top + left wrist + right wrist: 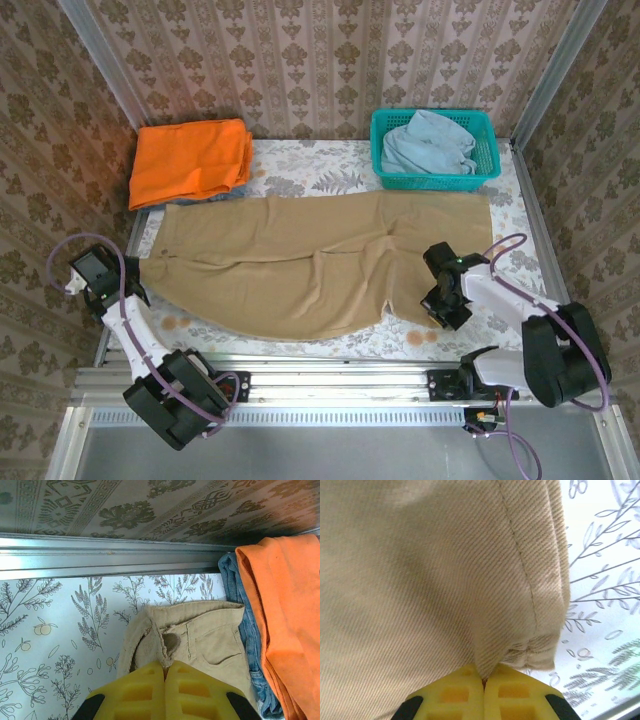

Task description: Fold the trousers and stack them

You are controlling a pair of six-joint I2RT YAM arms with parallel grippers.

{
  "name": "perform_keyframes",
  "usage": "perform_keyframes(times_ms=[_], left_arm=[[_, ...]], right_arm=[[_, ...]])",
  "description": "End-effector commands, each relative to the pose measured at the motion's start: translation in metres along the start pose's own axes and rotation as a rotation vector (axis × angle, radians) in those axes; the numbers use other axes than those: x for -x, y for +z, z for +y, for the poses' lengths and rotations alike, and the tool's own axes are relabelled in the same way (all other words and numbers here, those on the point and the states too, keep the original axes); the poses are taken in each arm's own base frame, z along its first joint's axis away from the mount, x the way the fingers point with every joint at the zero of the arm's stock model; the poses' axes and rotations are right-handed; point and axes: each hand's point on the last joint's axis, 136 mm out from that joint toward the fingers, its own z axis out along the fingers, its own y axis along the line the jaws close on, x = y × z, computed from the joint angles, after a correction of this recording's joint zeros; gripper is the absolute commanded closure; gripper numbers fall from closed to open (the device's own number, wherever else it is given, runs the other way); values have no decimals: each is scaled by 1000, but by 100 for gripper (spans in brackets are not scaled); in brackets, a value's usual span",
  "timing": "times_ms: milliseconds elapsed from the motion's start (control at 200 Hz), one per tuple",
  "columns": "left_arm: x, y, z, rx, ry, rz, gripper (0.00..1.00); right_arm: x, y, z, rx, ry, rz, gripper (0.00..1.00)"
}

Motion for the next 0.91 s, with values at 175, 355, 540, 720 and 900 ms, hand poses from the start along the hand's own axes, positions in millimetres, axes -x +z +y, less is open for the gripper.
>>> perform_keyframes(times_ms=[175, 355, 540, 720, 900], left_arm=[[14, -30, -33, -71, -9, 4, 100], [29, -66, -37, -96, -45, -24, 100], [28, -94, -32, -95, -46, -8, 100], [13, -108, -29, -94, -30, 22, 100], [18, -101, -30, -82, -8, 19, 100]], right_arm=[[42, -88, -30, 181, 31, -222, 100], [58, -144, -29, 389, 63, -327, 100], [72, -200, -26, 576, 99, -454, 100], [68, -222, -28, 629, 74, -516, 100], [79, -211, -21, 627, 72, -519, 100]])
